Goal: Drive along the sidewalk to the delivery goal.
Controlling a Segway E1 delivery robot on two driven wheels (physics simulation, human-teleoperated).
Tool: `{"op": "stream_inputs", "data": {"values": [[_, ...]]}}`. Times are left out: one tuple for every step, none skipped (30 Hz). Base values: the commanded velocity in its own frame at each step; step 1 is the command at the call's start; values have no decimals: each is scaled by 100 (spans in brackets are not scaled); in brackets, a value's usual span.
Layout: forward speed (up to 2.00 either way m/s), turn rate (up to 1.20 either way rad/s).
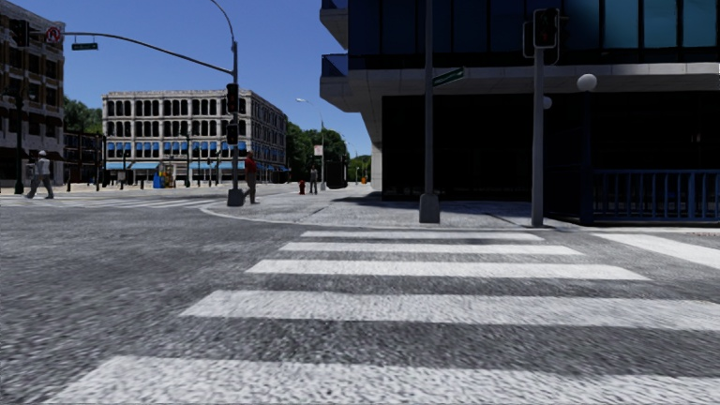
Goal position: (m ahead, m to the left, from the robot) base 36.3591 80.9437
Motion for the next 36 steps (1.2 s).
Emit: {"op": "stream_inputs", "data": {"values": [[200, -28], [200, -28], [200, -29], [200, -29], [200, -29], [200, -29], [200, -29], [200, -29], [200, -29], [200, -29], [200, -23], [200, -23], [200, -11], [200, 0], [200, 0], [200, 0], [200, 0], [200, 0], [200, 0], [200, 0], [200, 0], [200, 0], [200, 0], [200, 0], [200, 0], [200, 0], [200, 0], [200, 0], [200, 0], [200, 0], [200, 0], [200, 0], [200, 0], [200, 0], [200, 0], [200, 0]]}}
